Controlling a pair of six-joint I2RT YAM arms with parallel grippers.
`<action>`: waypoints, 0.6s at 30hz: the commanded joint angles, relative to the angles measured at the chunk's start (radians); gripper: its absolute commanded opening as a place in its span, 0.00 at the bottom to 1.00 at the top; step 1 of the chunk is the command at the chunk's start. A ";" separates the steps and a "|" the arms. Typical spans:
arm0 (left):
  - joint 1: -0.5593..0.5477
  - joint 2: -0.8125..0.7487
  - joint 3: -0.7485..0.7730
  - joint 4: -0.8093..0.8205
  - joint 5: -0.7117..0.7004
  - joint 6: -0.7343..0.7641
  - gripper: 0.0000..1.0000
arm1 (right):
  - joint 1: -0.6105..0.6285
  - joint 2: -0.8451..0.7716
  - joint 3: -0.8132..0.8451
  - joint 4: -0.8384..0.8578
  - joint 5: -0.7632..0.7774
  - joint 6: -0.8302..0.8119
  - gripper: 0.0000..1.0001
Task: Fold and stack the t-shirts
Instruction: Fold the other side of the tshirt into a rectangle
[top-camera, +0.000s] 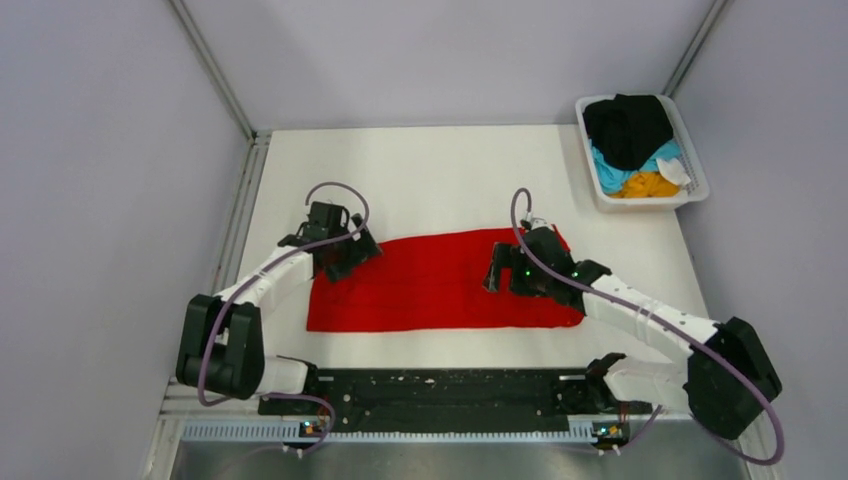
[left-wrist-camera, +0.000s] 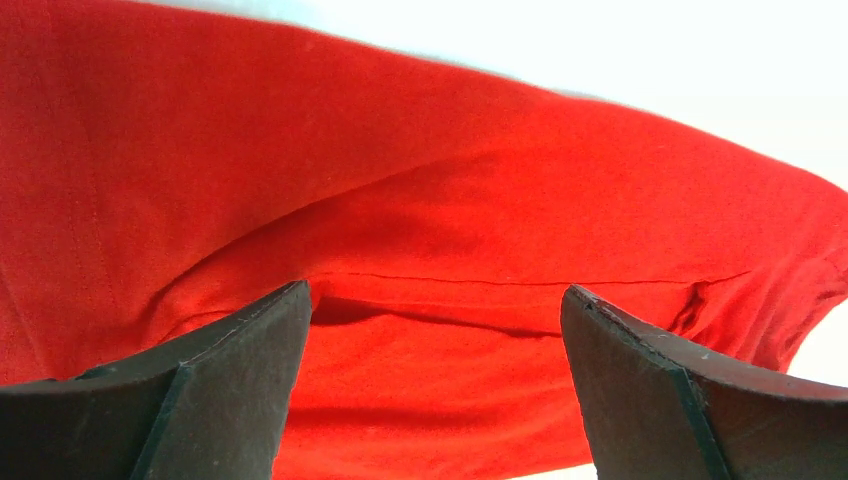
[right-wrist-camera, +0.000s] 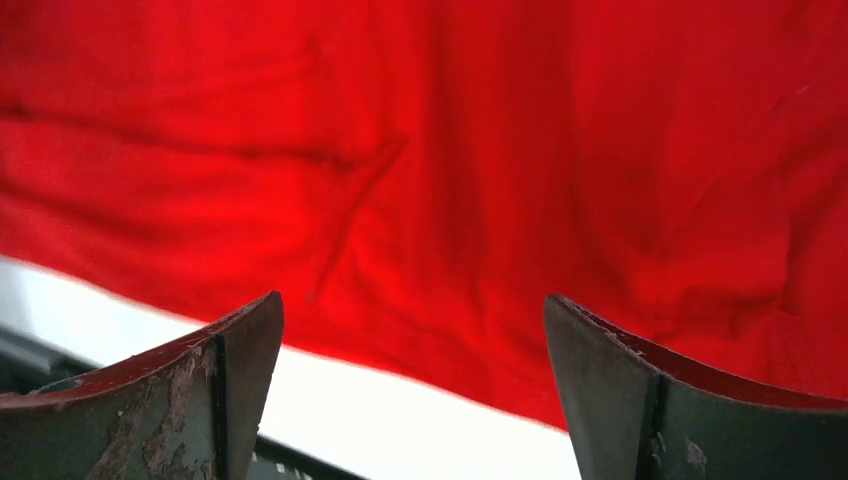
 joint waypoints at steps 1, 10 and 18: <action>-0.001 0.000 -0.060 0.048 0.016 0.015 0.99 | -0.112 0.106 -0.006 0.189 -0.027 0.113 0.99; 0.005 0.020 -0.061 -0.081 -0.302 -0.005 0.99 | -0.278 0.381 -0.013 0.271 -0.047 0.134 0.99; 0.194 0.158 0.047 -0.030 -0.215 0.043 0.99 | -0.339 0.456 -0.014 0.270 -0.017 0.090 0.99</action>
